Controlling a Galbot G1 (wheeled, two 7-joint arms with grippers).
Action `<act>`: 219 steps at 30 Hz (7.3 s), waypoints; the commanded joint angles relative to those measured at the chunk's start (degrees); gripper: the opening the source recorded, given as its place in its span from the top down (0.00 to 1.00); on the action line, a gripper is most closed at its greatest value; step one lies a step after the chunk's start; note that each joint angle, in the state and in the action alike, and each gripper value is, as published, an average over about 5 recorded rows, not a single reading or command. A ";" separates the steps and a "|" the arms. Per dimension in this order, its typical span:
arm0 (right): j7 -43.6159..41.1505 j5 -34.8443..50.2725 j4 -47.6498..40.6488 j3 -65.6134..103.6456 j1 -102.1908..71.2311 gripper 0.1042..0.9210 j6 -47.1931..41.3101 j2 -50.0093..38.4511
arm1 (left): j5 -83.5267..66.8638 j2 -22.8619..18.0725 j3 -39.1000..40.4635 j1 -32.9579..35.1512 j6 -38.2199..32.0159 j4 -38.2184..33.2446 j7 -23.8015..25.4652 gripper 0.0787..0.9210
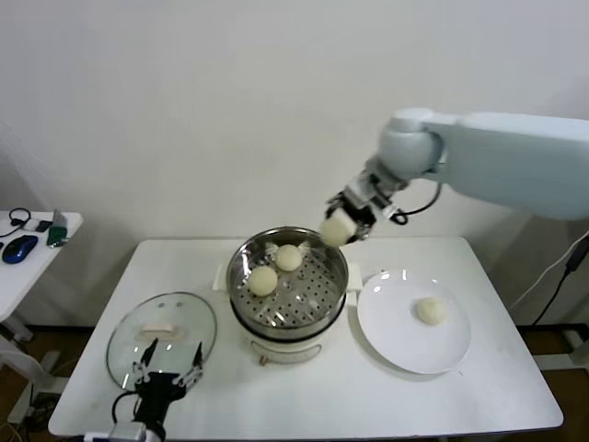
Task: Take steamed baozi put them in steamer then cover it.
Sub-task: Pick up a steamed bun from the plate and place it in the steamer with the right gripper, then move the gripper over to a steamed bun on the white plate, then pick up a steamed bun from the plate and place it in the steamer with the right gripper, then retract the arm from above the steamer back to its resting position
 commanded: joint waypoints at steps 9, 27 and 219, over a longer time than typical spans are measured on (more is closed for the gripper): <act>2.11 -18.09 1.89 -1.57 -12.22 0.32 7.15 12.91 | 0.01 -0.10 -0.71 0.64 -0.31 -0.31 -0.10 0.12; 1.89 -23.62 -5.78 -0.87 -17.67 0.31 7.74 13.35 | 0.10 0.13 -0.75 0.81 -0.60 -0.40 -0.17 0.12; 53.80 15.98 6.42 115.33 -125.70 0.12 0.62 -15.94 | 4.52 2.68 -0.82 -5.34 -0.64 -0.21 -2.54 0.12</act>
